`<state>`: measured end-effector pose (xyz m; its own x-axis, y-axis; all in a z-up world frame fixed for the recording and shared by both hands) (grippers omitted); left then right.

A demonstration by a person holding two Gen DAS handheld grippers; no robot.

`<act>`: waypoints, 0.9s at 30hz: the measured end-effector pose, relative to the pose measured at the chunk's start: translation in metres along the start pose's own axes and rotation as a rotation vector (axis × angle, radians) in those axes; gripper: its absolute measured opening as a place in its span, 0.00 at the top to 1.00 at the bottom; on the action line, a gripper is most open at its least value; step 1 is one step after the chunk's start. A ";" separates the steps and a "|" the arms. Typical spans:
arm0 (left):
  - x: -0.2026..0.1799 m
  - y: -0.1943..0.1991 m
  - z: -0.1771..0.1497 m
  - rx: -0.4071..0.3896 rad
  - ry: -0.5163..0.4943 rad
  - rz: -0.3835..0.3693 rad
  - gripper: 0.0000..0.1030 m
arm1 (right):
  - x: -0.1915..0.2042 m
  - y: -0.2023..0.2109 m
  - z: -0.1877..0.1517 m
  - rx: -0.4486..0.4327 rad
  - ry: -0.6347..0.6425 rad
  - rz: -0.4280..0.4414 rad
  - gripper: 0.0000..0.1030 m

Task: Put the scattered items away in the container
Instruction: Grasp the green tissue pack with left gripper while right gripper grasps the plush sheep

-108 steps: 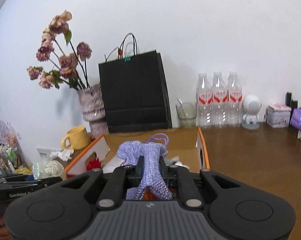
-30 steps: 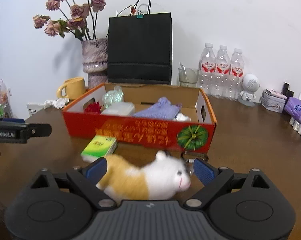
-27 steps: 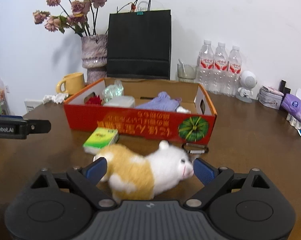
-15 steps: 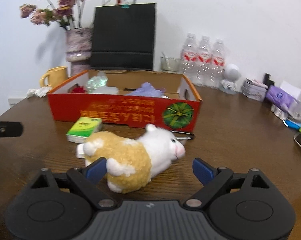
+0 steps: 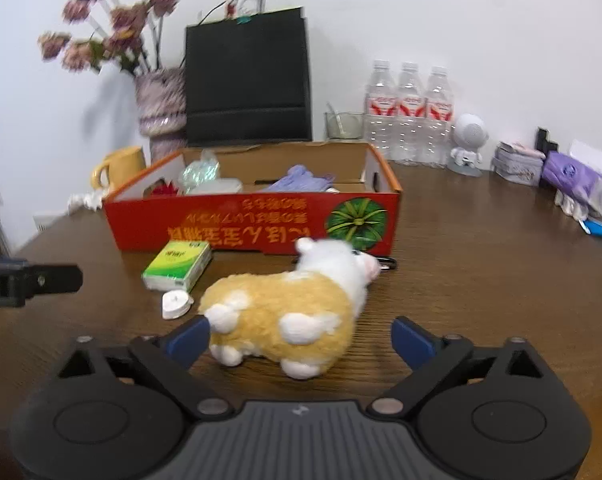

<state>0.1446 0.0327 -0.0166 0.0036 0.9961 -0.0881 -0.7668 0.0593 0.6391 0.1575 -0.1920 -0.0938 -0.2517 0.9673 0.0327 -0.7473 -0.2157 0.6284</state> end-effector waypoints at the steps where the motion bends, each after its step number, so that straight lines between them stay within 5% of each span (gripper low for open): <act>1: -0.001 -0.001 0.000 0.003 0.000 0.000 0.00 | 0.004 -0.004 0.002 0.007 0.002 0.004 0.03; 11: -0.004 -0.032 0.013 0.049 0.006 0.016 0.00 | 0.028 -0.043 0.015 0.065 0.021 -0.104 0.01; 22: -0.039 -0.083 0.029 0.111 -0.034 0.044 0.00 | -0.001 -0.038 0.017 -0.018 -0.035 -0.088 0.10; 27: -0.050 -0.104 0.032 0.140 -0.026 0.075 0.08 | -0.009 -0.035 0.018 -0.050 -0.028 -0.085 0.11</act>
Point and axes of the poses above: each gripper's, at about its wrist camera, not at the fingertips, and y roughly against the way its jaws point, x to its left, z to its top, the point moved 1 cm from there along -y, roughly the way its jaws point, and after that the axes turned 5 degrees about x, right-handed, at the moved point
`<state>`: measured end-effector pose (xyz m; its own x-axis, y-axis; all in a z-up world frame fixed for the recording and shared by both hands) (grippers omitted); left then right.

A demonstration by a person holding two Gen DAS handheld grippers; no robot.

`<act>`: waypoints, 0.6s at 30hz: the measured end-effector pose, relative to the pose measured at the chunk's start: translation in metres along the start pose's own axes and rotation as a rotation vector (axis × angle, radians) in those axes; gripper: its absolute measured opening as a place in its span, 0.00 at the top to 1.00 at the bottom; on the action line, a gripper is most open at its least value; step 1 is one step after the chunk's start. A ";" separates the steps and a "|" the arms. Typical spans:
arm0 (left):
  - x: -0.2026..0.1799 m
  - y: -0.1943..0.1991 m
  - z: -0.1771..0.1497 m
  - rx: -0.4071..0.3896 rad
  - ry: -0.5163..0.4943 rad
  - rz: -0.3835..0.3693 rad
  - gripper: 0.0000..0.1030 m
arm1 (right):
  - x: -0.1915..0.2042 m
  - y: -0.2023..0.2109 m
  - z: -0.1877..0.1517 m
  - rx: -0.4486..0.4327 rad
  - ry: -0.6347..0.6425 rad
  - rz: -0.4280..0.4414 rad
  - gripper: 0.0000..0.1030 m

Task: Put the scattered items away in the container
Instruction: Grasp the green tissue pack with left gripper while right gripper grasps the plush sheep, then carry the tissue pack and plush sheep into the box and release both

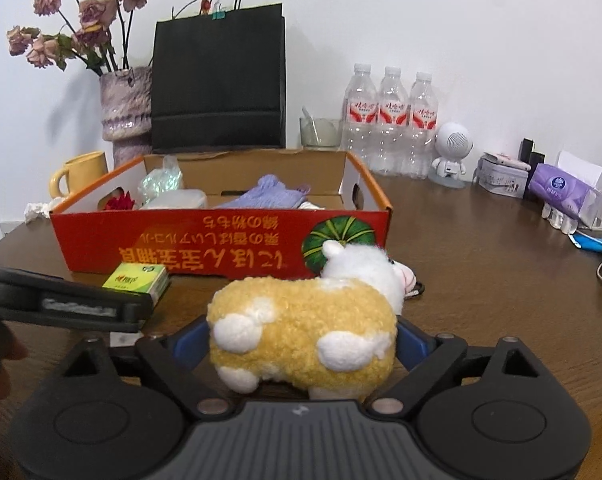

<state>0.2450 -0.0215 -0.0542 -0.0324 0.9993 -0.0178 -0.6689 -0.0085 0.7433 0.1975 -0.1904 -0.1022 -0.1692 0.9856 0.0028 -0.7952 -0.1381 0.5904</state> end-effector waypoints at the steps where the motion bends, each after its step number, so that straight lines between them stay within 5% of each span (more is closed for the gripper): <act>1: -0.001 -0.003 0.001 0.007 0.004 0.005 0.11 | -0.001 0.000 0.000 0.000 0.000 0.004 0.11; 6: -0.002 -0.008 0.001 -0.014 0.018 0.046 0.41 | -0.004 -0.003 0.001 0.007 -0.003 0.022 0.11; 7: -0.002 -0.007 0.001 -0.022 0.017 0.043 0.55 | -0.004 -0.003 0.001 0.005 -0.004 0.024 0.11; 18: 0.004 0.024 -0.011 -0.104 0.020 0.009 0.56 | -0.003 0.014 -0.001 -0.055 0.010 0.021 0.11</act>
Point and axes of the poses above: each gripper's, at about its wrist camera, not at the fingertips, and y roughly against the way its jaws point, x to its left, z to its top, the point moved 1 cm from there along -y, roughly the way its jaws point, and after that the axes turned 5 degrees about x, right-handed, at the moved point
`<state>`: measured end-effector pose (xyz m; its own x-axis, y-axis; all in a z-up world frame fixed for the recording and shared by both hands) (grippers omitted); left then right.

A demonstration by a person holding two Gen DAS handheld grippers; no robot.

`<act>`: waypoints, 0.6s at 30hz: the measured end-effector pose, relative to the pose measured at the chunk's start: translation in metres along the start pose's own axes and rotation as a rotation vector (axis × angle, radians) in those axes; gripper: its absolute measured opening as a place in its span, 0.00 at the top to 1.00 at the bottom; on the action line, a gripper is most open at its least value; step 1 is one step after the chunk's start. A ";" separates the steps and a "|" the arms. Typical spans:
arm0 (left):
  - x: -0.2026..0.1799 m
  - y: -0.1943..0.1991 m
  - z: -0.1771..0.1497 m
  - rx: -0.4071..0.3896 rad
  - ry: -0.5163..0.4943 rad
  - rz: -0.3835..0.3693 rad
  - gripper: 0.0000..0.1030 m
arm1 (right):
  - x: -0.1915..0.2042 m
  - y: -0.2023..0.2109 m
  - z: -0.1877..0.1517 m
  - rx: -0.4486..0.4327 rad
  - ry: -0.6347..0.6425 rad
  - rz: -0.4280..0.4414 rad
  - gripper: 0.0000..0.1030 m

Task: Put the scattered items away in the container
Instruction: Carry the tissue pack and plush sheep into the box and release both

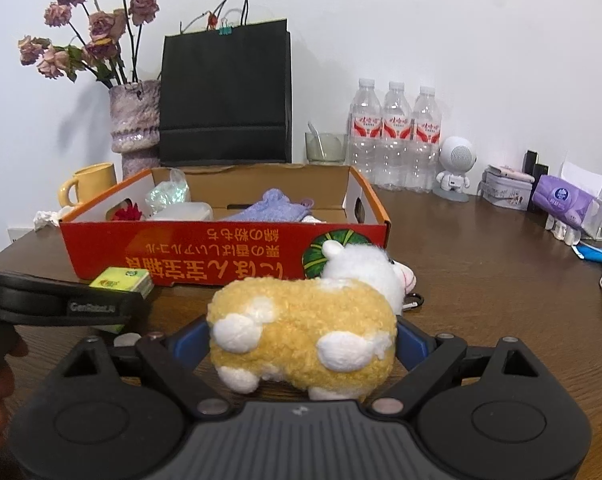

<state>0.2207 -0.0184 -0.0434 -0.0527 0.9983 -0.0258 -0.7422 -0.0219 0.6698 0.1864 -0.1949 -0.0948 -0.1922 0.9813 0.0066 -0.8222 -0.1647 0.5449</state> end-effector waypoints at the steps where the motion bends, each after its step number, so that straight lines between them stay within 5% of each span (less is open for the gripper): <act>1: 0.002 0.007 0.000 -0.015 0.002 -0.008 0.56 | -0.001 0.005 0.000 -0.012 0.001 0.003 0.11; 10: 0.019 0.071 0.049 -0.223 0.008 -0.067 0.56 | -0.025 0.046 0.056 -0.167 0.003 0.085 0.11; 18: 0.025 0.049 0.109 -0.269 0.113 -0.060 0.56 | -0.033 0.019 0.142 -0.231 0.030 0.144 0.10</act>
Point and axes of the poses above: each gripper's, at about its wrist camera, not at the fingertips, and y roughly against the way its jaws point, x to its left, z to its top, the point moved 1 cm from there along -y, roughly the way its jaws point, and after that the axes turned 5 degrees about x, right-handed, at the moved point
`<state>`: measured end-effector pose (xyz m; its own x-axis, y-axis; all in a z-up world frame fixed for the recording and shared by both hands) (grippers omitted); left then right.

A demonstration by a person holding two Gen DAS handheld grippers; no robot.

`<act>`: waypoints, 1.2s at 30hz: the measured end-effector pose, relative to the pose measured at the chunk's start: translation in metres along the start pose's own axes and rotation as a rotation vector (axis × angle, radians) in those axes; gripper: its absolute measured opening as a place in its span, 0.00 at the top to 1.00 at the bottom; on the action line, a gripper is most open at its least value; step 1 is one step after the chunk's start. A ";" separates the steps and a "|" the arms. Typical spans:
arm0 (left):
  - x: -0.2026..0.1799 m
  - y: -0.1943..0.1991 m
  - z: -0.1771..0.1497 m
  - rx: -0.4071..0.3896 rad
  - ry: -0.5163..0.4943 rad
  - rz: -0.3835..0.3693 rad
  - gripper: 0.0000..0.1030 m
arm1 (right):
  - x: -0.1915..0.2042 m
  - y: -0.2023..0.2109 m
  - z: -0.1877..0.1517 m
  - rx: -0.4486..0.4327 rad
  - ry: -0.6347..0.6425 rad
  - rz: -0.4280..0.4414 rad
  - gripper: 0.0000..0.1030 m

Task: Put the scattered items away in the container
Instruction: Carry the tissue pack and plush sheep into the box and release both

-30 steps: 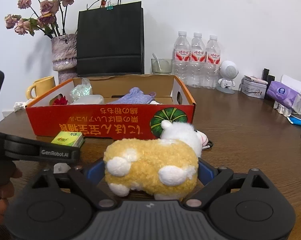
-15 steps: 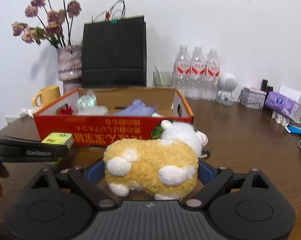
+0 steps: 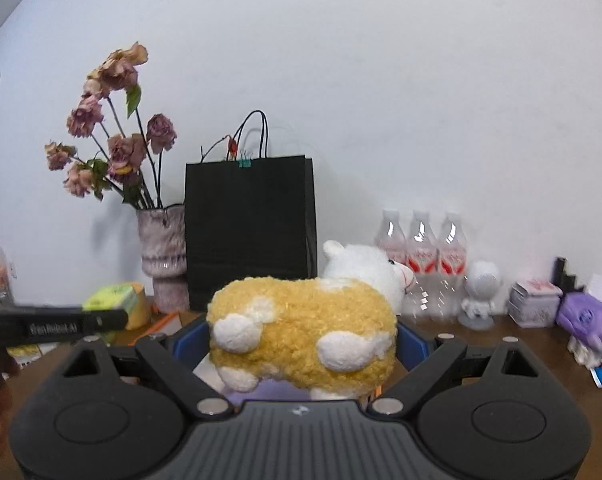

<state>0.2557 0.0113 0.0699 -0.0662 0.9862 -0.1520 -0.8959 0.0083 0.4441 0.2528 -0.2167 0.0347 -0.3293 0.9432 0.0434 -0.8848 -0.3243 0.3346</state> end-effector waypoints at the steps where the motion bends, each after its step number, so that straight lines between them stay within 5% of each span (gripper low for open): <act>1: -0.001 -0.009 0.001 0.005 0.005 0.004 0.56 | -0.001 -0.009 0.004 0.000 -0.001 -0.002 0.10; 19: 0.008 -0.134 -0.022 0.235 -0.058 0.034 0.54 | 0.001 -0.170 -0.042 0.360 0.011 0.003 0.07; 21: 0.010 -0.137 -0.023 0.244 -0.058 0.055 0.46 | -0.001 -0.172 -0.045 0.379 -0.002 0.000 0.06; 23: 0.011 -0.132 -0.021 0.233 -0.045 0.052 0.18 | -0.004 -0.170 -0.044 0.374 -0.023 0.001 0.05; 25: 0.010 -0.124 -0.017 0.200 -0.046 0.057 0.06 | -0.006 -0.163 -0.041 0.351 -0.043 0.012 0.02; 36: 0.006 -0.110 -0.008 0.149 -0.063 0.080 0.00 | -0.005 -0.151 -0.027 0.310 -0.007 -0.012 0.01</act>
<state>0.3500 0.0151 0.0132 -0.1033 0.9930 -0.0575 -0.8133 -0.0510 0.5796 0.3790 -0.1744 -0.0414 -0.3159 0.9478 0.0434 -0.7458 -0.2763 0.6061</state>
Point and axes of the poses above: each gripper's, at about its wrist camera, not at the fingertips, and y roughly against the way its jaws point, x to its left, z to its top, the point moved 1 cm from there along -y, roughly the way its jaws point, and after that the axes turned 5 degrees about x, right-handed, at the moved point
